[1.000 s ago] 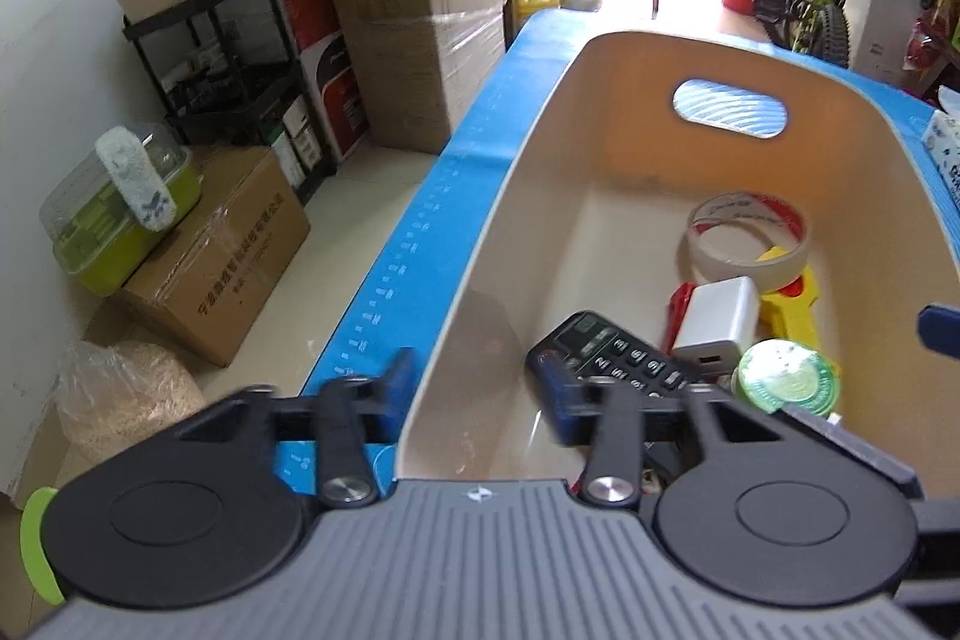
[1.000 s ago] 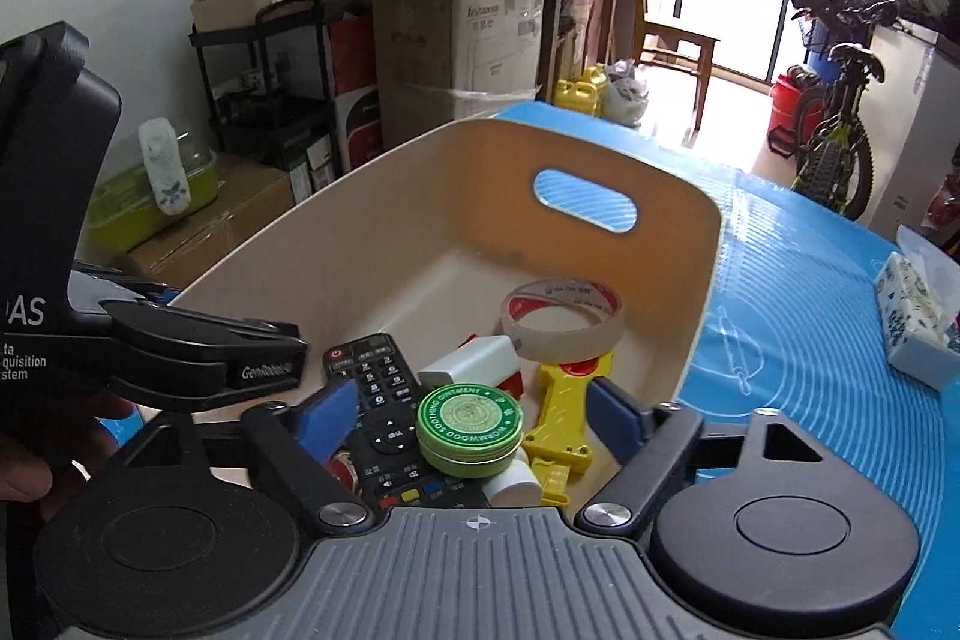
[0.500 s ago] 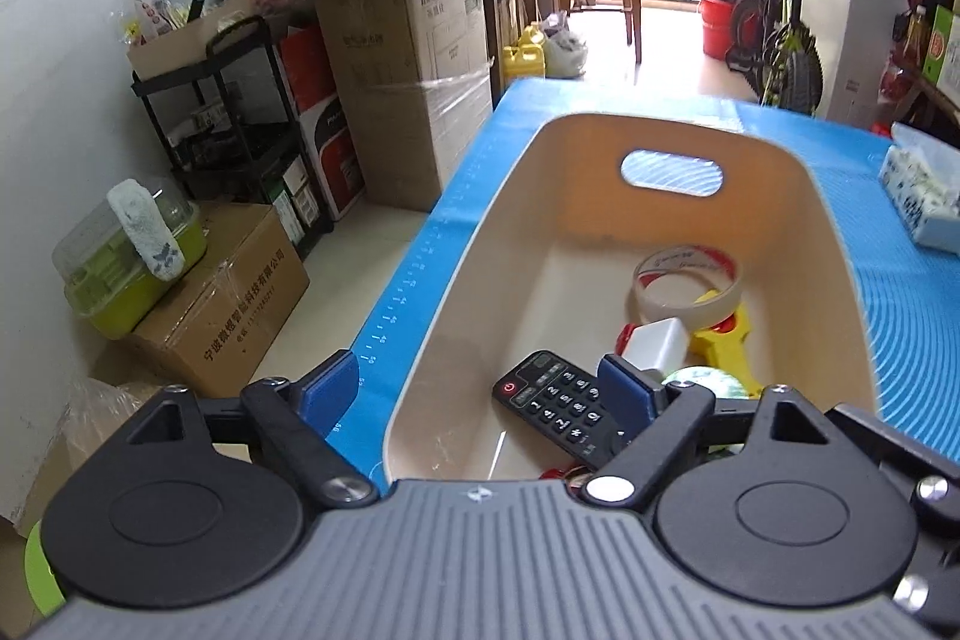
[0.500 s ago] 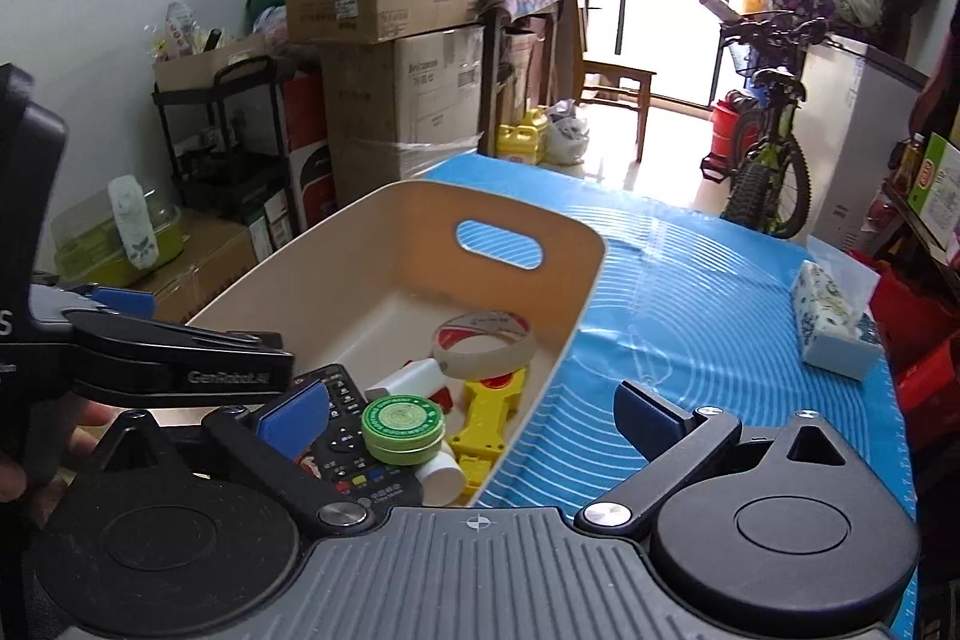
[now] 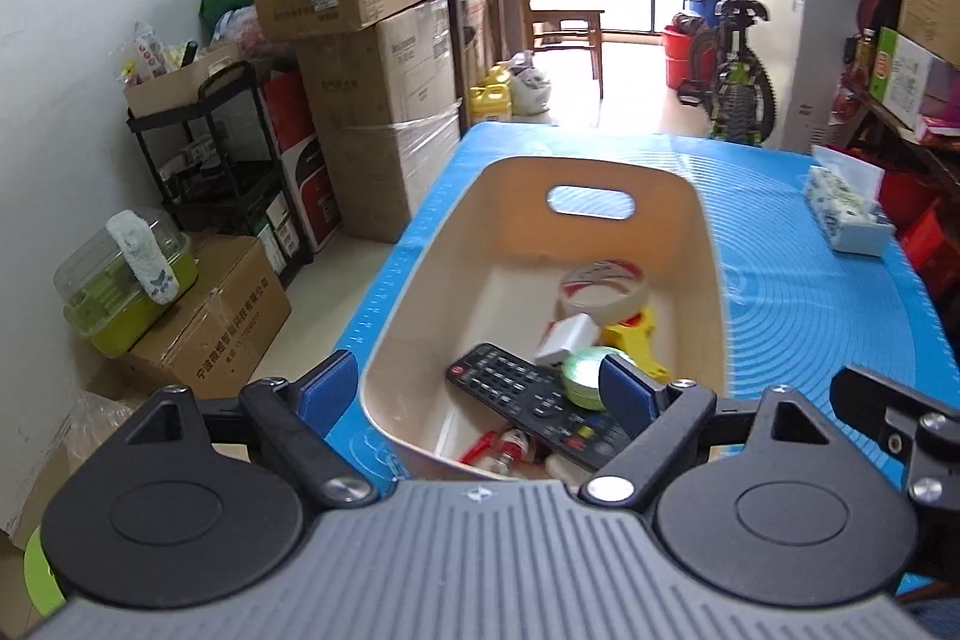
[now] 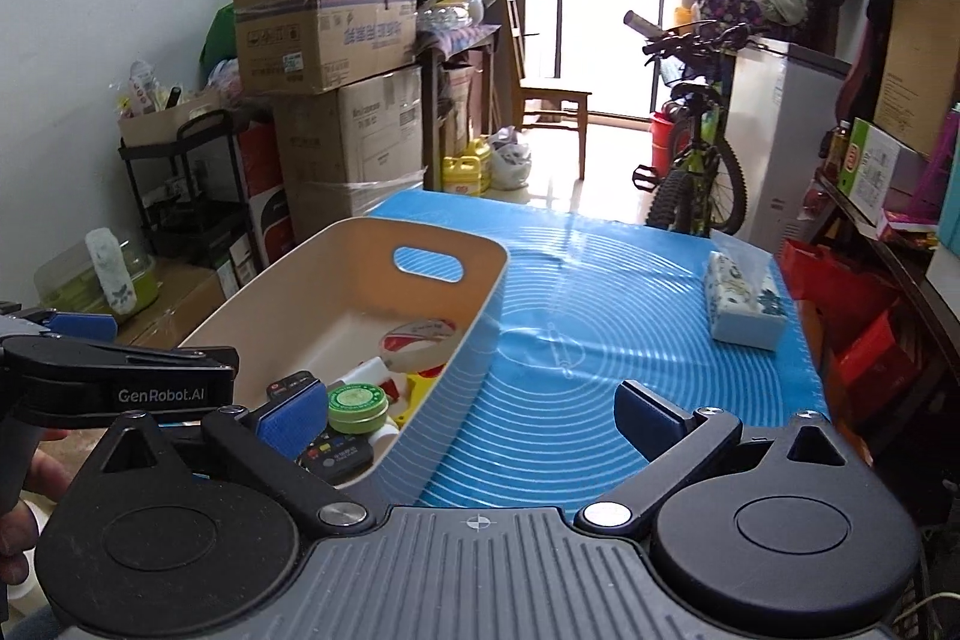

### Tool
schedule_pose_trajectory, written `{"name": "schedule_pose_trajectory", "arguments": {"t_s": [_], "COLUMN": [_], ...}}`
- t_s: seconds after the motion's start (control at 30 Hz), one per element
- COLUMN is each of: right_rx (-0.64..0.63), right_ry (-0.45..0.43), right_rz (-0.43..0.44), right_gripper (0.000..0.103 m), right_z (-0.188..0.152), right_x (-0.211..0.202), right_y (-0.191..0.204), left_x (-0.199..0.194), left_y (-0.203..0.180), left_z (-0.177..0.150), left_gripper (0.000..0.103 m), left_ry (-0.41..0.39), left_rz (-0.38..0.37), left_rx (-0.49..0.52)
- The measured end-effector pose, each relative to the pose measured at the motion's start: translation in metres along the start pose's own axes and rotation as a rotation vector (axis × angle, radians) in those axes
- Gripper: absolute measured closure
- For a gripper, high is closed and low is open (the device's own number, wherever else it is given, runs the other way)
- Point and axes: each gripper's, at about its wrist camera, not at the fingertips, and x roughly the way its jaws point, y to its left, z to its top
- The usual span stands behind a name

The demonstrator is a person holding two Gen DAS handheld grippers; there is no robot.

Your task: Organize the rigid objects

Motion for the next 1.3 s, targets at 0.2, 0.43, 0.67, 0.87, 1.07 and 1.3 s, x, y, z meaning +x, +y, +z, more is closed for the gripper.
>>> {"name": "schedule_pose_trajectory", "arguments": {"t_s": [0.2,0.43,0.67,0.87,1.07,1.3], "right_rx": [0.034,0.079,0.101,0.087,0.123,0.099], "right_ry": [-0.019,-0.013,-0.002,0.005,0.002,-0.009], "right_rz": [-0.032,-0.048,-0.059,-0.056,-0.046,-0.042], "right_gripper": [0.003,0.003,0.003,0.003,0.003,0.003], "right_z": [-0.013,-0.035,-0.061,-0.081,-0.093,-0.098], "right_x": [-0.034,-0.063,-0.08,-0.087,-0.09,-0.091], "right_y": [-0.016,-0.035,-0.039,-0.034,-0.037,-0.031], "left_x": [-0.029,-0.05,-0.063,-0.065,-0.063,-0.059], "left_y": [-0.016,-0.025,-0.031,-0.028,-0.022,-0.022], "left_z": [-0.009,-0.019,-0.05,-0.07,-0.076,-0.084], "left_gripper": [0.016,0.016,0.016,0.016,0.016,0.016], "left_ry": [-0.014,-0.013,0.012,0.035,0.031,0.019], "left_rz": [-0.039,-0.069,-0.087,-0.084,-0.078,-0.068], "left_rx": [0.036,0.039,0.058,0.058,0.046,0.046]}}
